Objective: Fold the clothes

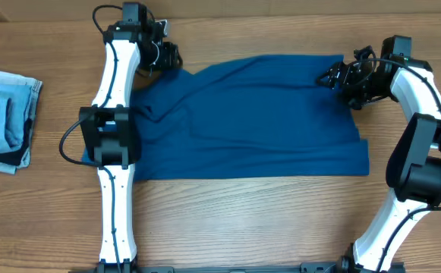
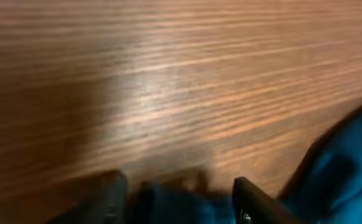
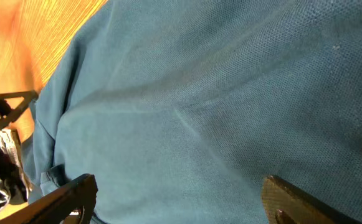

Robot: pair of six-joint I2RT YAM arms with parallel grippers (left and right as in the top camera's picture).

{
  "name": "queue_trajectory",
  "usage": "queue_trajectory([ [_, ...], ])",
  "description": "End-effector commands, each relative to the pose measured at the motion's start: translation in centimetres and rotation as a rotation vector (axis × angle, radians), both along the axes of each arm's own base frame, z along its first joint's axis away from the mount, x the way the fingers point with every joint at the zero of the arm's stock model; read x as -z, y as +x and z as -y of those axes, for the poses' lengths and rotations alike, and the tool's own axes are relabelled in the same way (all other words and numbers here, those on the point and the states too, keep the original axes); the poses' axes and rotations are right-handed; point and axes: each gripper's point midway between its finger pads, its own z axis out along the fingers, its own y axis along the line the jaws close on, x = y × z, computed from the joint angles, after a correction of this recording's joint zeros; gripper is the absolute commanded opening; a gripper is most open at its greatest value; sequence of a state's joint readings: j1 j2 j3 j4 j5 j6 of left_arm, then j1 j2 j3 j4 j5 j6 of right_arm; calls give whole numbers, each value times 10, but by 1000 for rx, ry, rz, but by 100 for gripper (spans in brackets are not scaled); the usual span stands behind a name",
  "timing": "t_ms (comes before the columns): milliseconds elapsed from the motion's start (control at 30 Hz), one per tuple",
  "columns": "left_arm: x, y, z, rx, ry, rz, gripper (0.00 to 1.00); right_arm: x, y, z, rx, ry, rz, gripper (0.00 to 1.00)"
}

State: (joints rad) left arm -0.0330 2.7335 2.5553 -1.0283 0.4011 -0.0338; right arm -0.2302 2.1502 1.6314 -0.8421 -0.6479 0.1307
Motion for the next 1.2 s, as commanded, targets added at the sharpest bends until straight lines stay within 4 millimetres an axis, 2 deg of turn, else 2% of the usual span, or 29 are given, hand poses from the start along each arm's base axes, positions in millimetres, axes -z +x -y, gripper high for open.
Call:
queue_trajectory([
  [0, 20, -16, 2, 58, 17, -58, 60, -14, 4, 0, -3, 4, 35, 88],
  [67, 24, -17, -9, 44, 61, -71, 61, -14, 3, -1, -3, 5, 30, 88],
  [133, 24, -18, -13, 57, 68, -68, 57, -14, 3, -1, -3, 5, 29, 88],
  [167, 24, -18, -17, 50, 68, -70, 43, -14, 3, -1, -3, 5, 29, 88],
  [233, 24, -19, -21, 44, 67, -75, 23, -14, 3, -1, -3, 6, 26, 88],
  [300, 24, -18, -25, 37, 67, -76, 14, -13, 1, -1, -3, 7, 19, 88],
  [367, 20, -17, -30, 28, 67, -67, 9, -13, 0, -1, -2, 9, 14, 88],
  [467, 0, -10, -35, 18, 62, -26, 7, -13, -1, -2, -2, 10, 8, 88],
  [633, -66, 7, -20, 40, -33, 112, 8, -13, -1, -2, -2, 10, 6, 88],
  [667, -82, 7, -18, 41, -49, 134, 9, -13, -2, -2, -3, 10, 5, 88],
  [733, -100, 4, -10, 57, -76, 149, 11, -12, -2, -2, -3, 10, 5, 88],
  [867, -113, -17, 4, 76, -123, 83, 11, -12, -2, -1, -2, 7, 5, 89],
  [1033, -123, -55, 21, 103, -121, -43, 10, -12, -2, -1, -2, 7, 5, 88],
  [1167, -119, -74, 27, 111, -57, -112, 10, -12, -2, -1, -2, 8, 4, 88],
])
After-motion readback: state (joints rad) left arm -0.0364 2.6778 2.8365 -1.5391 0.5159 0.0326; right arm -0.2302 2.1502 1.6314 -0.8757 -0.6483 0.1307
